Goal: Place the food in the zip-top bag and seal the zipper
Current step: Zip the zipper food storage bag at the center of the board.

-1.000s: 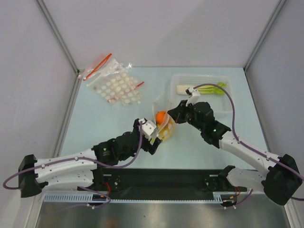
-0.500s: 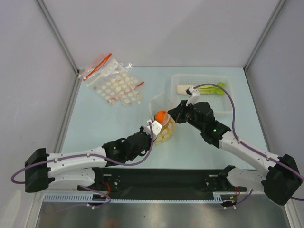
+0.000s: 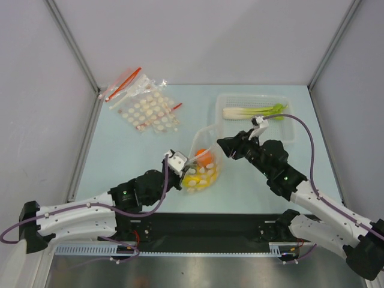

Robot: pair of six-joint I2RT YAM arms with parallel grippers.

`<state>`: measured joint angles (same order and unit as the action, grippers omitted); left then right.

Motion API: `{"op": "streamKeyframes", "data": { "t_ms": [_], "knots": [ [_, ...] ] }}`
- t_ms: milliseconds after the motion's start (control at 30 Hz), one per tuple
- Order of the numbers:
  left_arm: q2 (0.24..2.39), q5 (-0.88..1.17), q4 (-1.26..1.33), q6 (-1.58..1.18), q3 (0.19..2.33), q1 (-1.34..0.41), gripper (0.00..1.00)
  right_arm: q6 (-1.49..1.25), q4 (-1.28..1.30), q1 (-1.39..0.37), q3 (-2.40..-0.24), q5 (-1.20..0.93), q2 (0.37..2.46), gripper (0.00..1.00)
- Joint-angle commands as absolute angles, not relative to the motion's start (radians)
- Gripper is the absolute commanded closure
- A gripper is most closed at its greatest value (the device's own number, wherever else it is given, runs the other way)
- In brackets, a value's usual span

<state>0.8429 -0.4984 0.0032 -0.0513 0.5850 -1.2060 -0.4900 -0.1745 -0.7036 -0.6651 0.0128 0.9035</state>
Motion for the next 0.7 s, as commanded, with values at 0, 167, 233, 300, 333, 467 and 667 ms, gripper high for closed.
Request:
{"op": "streamKeyframes", "data": {
  "t_ms": [0, 167, 233, 300, 333, 467, 667],
  "knots": [
    [0.741, -0.428, 0.086, -0.029, 0.549, -1.203, 1.00, -0.451, -0.290, -0.699, -0.621, 0.063, 0.829, 0.48],
    [0.693, -0.279, 0.071, -0.008, 0.555, -1.203, 1.00, -0.298, -0.282, -0.699, -0.644, 0.005, 0.773, 0.59],
    [0.695, -0.230, 0.072, -0.006, 0.557, -1.204, 1.00, -0.241, -0.285, -0.698, -0.658, -0.101, 0.750, 0.67],
    [0.706, -0.222, 0.066, -0.008, 0.561, -1.204, 1.00, -0.146, -0.324, -0.698, -0.660, -0.251, 0.750, 0.61],
    [0.710, -0.221, 0.054, -0.008, 0.571, -1.204, 0.99, -0.109, -0.339, -0.699, -0.655, -0.312, 0.755, 0.59],
    [0.729, -0.178, 0.040, -0.009, 0.581, -1.204, 1.00, -0.034, -0.387, -0.698, -0.655, -0.556, 0.798, 0.50],
    [0.722, -0.097, 0.037, -0.005, 0.580, -1.203, 1.00, 0.028, -0.368, -0.703, -0.684, -0.850, 0.857, 0.49]
  ]
}}
